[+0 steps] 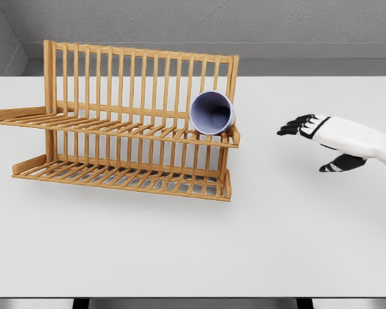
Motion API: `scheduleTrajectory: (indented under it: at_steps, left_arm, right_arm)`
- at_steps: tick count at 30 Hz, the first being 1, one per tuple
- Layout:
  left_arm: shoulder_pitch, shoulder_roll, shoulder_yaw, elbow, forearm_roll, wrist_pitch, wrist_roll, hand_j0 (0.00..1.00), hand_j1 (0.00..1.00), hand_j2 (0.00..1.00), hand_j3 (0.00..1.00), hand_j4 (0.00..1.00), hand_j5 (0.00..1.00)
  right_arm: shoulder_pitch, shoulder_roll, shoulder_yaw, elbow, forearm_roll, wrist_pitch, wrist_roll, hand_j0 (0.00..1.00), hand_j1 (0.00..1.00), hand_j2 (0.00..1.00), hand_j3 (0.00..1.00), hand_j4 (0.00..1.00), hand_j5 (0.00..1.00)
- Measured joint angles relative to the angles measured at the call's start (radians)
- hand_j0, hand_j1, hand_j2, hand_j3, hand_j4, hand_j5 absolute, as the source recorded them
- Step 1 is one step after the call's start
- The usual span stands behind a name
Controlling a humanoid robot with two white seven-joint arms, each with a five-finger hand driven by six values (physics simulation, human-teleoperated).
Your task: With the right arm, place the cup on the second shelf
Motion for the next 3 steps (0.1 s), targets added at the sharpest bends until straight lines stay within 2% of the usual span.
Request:
scheduleTrajectory:
  at_steps: [3]
  left_arm:
    - [0.0,0.0,0.0,0.0,0.0,0.0,0.0,1.0,1.0,1.0,1.0,1.0,1.0]
  right_arm:
    - [0.008,0.049,-0.063,0.019,0.017,0.002,0.0,1.0,1.0,1.0,1.0,1.0,1.0]
